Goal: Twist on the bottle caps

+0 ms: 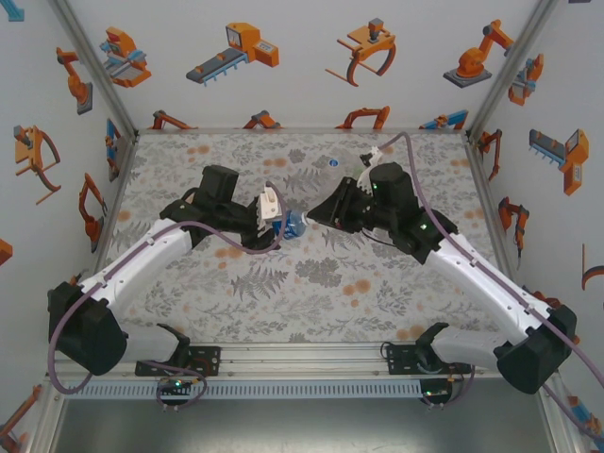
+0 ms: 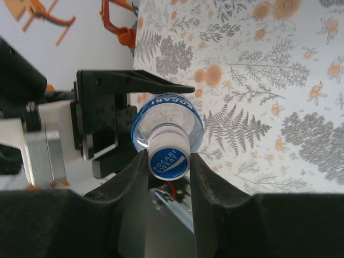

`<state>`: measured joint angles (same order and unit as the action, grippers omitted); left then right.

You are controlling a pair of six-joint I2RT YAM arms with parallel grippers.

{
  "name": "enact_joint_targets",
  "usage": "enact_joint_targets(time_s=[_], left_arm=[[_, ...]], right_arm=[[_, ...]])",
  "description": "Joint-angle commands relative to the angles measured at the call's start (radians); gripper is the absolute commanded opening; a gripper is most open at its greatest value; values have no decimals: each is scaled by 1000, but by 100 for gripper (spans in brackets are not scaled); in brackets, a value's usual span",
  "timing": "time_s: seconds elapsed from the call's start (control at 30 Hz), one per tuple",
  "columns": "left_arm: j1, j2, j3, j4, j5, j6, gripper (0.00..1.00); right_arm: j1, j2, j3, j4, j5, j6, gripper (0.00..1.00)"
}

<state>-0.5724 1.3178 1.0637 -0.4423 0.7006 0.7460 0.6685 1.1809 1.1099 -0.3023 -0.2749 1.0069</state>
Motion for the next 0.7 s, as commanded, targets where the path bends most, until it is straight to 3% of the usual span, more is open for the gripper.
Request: enact_joint_targets(time_s=[0.0, 0.23, 0.4, 0.67], left_arm=[[-19, -29, -2, 86, 76, -6, 0], [-20, -29, -3, 86, 82, -5, 0], [-20, -34, -3, 76, 97, 9, 0], [-19, -30, 5, 57, 115, 19, 0]], right_arm=[[13, 30, 16, 32, -11, 175, 0], [-1, 35, 59, 20, -40, 30, 19], [-37, 2, 79, 3, -66, -149, 44], [-49, -4, 211, -137, -157, -546, 52]])
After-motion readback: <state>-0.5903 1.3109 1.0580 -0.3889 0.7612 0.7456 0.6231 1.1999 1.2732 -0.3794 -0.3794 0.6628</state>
